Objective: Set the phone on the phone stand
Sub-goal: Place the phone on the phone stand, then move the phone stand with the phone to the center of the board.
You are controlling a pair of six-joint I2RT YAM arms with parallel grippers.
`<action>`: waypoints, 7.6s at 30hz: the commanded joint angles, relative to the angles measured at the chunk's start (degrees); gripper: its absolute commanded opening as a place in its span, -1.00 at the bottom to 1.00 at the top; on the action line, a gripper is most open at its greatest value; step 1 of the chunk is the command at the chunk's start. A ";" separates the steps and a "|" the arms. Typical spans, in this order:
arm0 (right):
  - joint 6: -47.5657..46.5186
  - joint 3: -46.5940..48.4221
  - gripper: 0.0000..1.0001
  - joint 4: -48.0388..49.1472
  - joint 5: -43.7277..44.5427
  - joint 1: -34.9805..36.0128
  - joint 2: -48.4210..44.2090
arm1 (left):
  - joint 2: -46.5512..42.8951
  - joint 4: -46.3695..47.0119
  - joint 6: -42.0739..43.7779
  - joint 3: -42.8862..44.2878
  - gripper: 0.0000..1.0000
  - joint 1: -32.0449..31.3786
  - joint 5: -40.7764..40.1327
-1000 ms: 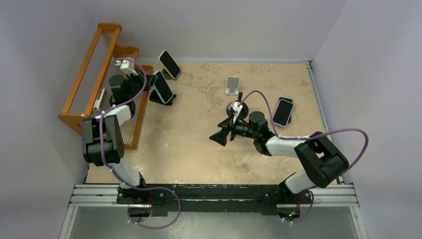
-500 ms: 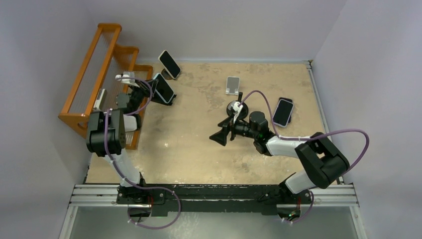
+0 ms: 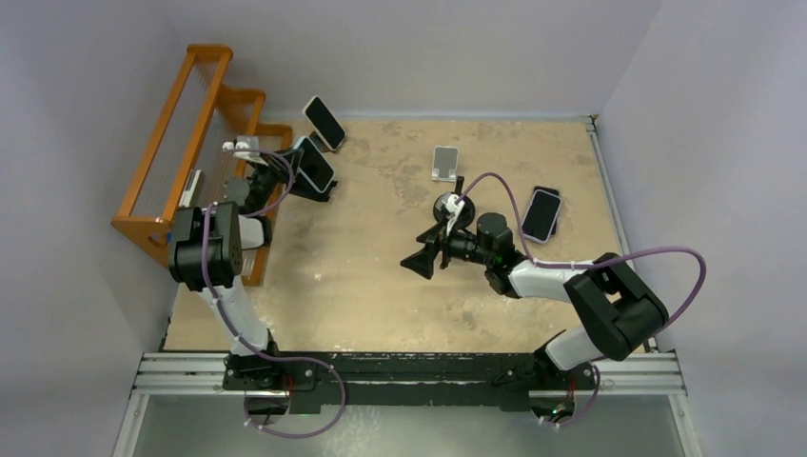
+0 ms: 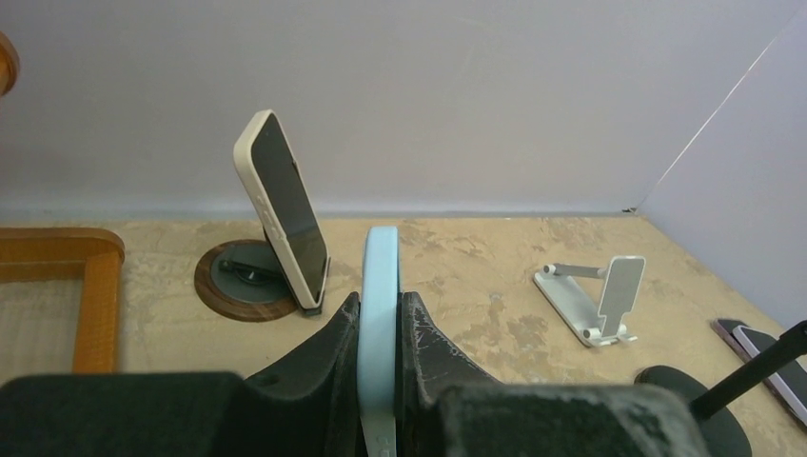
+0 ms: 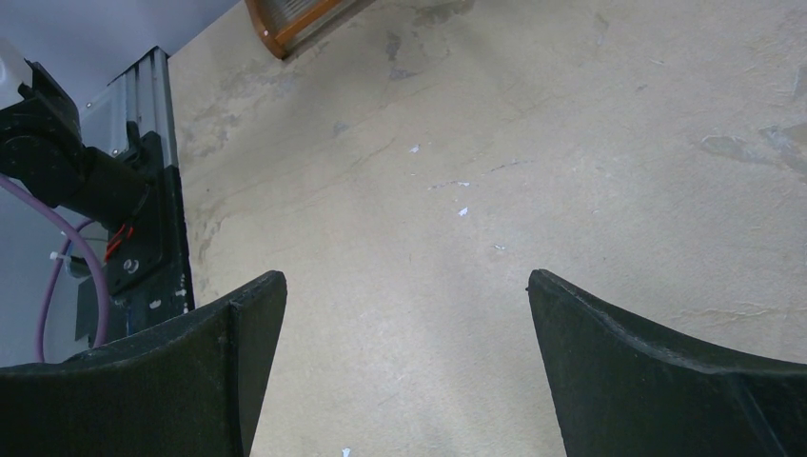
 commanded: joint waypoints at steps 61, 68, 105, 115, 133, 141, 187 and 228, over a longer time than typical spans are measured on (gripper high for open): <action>-1.31 0.78 0.98 3.32 -1.21 0.36 0.01 | -2.58 -7.47 10.82 2.30 -1.00 -1.49 1.54; -1.30 0.62 0.98 3.36 -1.29 0.34 -0.09 | -3.37 -9.88 11.36 3.36 -1.00 -1.41 2.24; -1.40 -0.44 0.98 3.13 -1.20 0.36 -2.90 | -3.62 -23.26 6.34 -1.83 -0.18 -1.47 1.60; -1.17 -0.65 0.98 3.60 -1.73 0.36 -3.15 | -11.01 -31.34 3.30 -6.09 -0.14 -1.48 0.12; -0.71 -1.22 0.98 4.15 -2.46 0.82 -4.58 | -18.87 -48.20 10.43 -6.95 -0.15 -3.07 -9.32; -0.48 -1.09 0.98 4.60 -2.98 1.71 -4.57 | -13.56 -65.17 22.33 2.64 -0.21 -5.02 -14.06; -0.77 -1.15 0.98 4.51 -2.34 1.76 -4.53 | -9.75 -69.15 21.90 3.78 -0.37 -11.57 -20.66; -1.03 -1.66 0.98 3.85 -1.44 2.23 -7.78 | 2.51 -80.48 13.12 22.65 -0.32 -17.21 -33.46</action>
